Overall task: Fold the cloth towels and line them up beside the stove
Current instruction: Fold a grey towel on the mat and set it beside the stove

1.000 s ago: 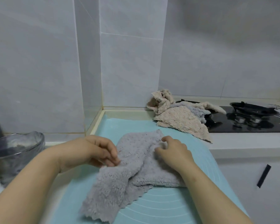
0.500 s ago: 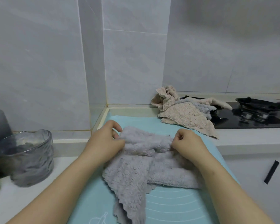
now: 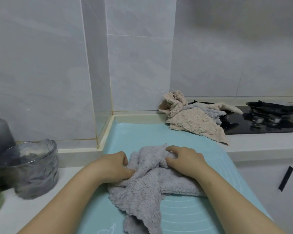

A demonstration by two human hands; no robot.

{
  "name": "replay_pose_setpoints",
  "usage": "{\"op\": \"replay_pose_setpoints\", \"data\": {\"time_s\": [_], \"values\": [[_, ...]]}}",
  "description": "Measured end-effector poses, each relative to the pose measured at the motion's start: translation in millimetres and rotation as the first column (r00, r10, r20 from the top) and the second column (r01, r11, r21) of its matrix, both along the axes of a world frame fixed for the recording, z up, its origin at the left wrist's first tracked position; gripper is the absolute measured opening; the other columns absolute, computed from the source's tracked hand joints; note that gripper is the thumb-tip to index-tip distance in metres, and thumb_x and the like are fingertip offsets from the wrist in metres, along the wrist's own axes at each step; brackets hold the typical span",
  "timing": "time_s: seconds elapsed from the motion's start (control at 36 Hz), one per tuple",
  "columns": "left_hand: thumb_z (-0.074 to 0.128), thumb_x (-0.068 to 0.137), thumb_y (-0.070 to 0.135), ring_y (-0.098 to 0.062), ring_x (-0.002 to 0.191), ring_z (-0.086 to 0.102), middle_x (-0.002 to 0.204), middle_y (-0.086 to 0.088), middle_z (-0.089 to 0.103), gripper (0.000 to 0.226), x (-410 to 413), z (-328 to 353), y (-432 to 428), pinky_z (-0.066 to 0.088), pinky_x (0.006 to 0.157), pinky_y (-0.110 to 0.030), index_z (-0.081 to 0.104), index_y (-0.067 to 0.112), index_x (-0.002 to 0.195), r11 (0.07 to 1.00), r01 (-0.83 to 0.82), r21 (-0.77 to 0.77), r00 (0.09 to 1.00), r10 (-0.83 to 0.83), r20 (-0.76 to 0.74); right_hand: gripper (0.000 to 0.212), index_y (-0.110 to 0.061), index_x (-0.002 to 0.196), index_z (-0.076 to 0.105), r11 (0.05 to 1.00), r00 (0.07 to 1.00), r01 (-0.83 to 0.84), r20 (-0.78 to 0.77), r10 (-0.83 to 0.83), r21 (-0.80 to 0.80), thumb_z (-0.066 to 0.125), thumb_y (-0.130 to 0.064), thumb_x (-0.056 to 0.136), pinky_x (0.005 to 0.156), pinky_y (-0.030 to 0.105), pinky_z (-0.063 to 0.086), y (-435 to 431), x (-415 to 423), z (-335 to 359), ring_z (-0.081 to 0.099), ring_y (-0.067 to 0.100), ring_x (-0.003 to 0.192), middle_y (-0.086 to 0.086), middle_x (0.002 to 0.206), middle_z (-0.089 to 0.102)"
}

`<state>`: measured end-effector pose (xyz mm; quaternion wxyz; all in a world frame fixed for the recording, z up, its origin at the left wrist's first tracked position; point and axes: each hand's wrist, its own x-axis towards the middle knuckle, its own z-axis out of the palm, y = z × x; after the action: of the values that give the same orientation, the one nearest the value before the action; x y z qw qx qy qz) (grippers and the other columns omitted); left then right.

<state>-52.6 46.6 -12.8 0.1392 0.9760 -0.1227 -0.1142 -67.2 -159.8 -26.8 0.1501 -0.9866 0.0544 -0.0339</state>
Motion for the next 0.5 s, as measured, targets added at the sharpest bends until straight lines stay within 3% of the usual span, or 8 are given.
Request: {"op": "replay_pose_setpoints", "data": {"time_s": [0.08,0.17,0.28,0.36,0.44,0.5], "values": [[0.05,0.09,0.034,-0.005,0.061,0.04,0.073,0.009,0.046,0.015,-1.4,0.9,-1.9,0.031,0.054,-0.019,0.046,0.02,0.095,0.997,0.061,-0.047,0.998,-0.06,0.023,0.022,-0.033,0.108,0.057,0.987,0.995,-0.101,0.006,0.101,0.127,0.049,-0.028,0.088,0.091,0.034,0.038,0.2,1.3,1.5,0.054,0.023,0.107,-0.004,0.106,0.062],[0.054,0.087,0.029,-0.009,0.063,0.044,0.072,0.007,0.048,0.012,-1.6,2.5,-2.2,0.033,0.053,-0.021,0.045,0.023,0.082,0.99,0.008,-0.142,0.995,0.007,0.101,0.011,-0.027,0.08,0.05,0.972,0.989,-0.134,0.088,0.119,0.19,0.053,-0.017,0.082,0.072,0.03,0.041,-0.3,0.8,4.8,0.053,0.022,0.084,-0.009,0.074,0.052],[0.054,0.087,0.03,-0.02,0.069,0.05,0.068,0.002,0.052,0.011,3.4,4.1,-0.9,0.032,0.052,-0.027,0.047,0.023,0.083,0.932,-0.125,-0.341,0.884,0.261,0.389,0.009,-0.018,0.078,0.05,0.969,0.931,-0.082,0.366,-0.01,0.234,0.056,-0.011,0.078,0.058,0.03,0.034,-2.5,0.2,12.4,0.051,0.025,0.077,0.001,0.077,0.054],[0.051,0.09,0.018,-0.026,0.079,0.055,0.079,-0.002,0.058,0.009,11.8,2.9,-4.1,0.032,0.06,-0.031,0.051,0.019,0.099,0.83,-0.082,-0.553,0.76,0.411,0.504,0.009,-0.015,0.084,0.051,0.954,0.84,-0.059,0.531,-0.11,0.292,0.051,-0.007,0.082,0.058,0.03,0.027,-6.6,1.6,16.2,0.045,0.02,0.079,0.001,0.086,0.055],[0.048,0.091,0.008,-0.024,0.115,0.05,0.123,-0.005,0.052,0.04,15.0,-2.8,-10.5,0.036,0.088,-0.029,0.042,0.015,0.13,0.811,0.006,-0.586,0.789,0.356,0.5,0.029,-0.013,0.116,0.054,0.95,0.811,-0.001,0.556,-0.183,0.314,0.047,-0.007,0.089,0.073,0.026,0.033,-8.4,5.1,13.1,0.051,0.021,0.097,0.007,0.112,0.059],[0.046,0.094,0.013,-0.019,0.134,0.033,0.147,-0.003,0.033,0.051,12.6,-8.0,-14.7,0.025,0.104,-0.026,0.029,0.017,0.142,0.851,0.048,-0.523,0.835,0.253,0.488,0.048,-0.011,0.14,0.035,0.95,0.884,0.055,0.428,-0.19,0.308,0.045,-0.012,0.093,0.091,0.032,0.037,-9.0,7.2,7.1,0.046,0.026,0.121,0.011,0.135,0.048]]}}
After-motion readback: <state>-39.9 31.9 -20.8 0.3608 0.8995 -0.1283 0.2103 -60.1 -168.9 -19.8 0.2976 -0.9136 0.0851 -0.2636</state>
